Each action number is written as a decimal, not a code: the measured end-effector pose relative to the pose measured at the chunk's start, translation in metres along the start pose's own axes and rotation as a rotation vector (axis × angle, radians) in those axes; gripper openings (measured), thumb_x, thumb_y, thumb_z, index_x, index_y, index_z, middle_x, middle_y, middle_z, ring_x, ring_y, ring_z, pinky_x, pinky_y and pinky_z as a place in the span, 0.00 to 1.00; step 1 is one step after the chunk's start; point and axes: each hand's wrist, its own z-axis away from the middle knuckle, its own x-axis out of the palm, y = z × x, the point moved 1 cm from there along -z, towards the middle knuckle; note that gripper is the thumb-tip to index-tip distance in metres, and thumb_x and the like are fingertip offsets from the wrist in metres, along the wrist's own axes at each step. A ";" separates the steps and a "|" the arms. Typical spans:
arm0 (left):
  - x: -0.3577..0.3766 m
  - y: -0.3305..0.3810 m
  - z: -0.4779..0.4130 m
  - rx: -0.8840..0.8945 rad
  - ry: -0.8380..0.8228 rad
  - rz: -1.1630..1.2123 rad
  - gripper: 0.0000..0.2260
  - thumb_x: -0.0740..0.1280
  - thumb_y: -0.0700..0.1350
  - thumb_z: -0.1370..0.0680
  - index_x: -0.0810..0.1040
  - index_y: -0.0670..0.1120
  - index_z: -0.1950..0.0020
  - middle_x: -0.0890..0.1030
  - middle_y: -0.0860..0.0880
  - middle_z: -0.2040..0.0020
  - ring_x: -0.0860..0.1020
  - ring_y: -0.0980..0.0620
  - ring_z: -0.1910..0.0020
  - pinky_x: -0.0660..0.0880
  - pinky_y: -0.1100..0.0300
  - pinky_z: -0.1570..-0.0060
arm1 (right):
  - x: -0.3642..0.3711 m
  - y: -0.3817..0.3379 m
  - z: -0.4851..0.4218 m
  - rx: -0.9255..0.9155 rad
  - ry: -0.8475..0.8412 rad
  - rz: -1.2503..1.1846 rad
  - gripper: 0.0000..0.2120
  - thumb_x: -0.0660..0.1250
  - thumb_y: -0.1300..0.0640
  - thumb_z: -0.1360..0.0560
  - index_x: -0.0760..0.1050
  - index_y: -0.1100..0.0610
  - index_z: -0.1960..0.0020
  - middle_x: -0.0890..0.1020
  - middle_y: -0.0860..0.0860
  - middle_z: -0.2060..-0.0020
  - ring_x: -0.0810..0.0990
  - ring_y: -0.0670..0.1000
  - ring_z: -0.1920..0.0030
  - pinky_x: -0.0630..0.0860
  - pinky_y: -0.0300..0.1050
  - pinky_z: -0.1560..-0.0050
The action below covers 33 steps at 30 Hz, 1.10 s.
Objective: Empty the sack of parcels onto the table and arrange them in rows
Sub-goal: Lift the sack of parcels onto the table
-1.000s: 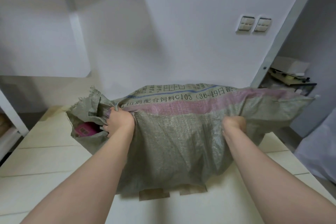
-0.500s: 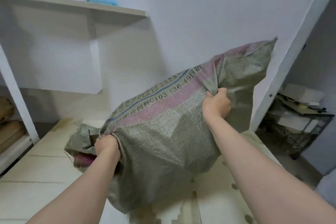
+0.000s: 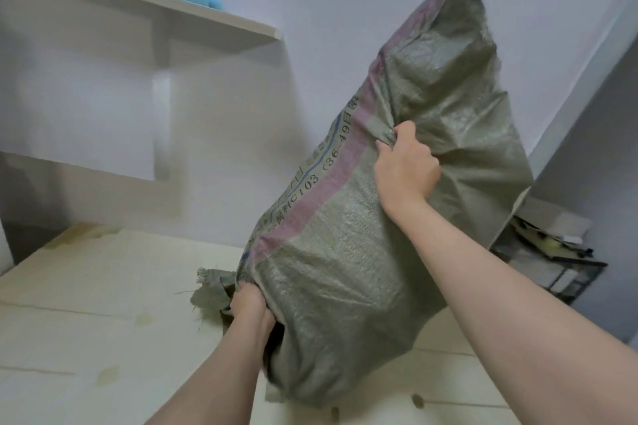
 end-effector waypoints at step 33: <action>0.078 0.218 0.160 0.672 -0.206 -0.513 0.51 0.69 0.73 0.38 0.50 0.58 0.21 0.60 0.46 0.24 0.63 0.38 0.27 0.64 0.39 0.31 | 0.029 -0.127 0.067 -0.522 -0.759 -0.519 0.19 0.63 0.57 0.22 0.71 0.49 0.31 0.81 0.47 0.40 0.77 0.49 0.37 0.62 0.49 0.27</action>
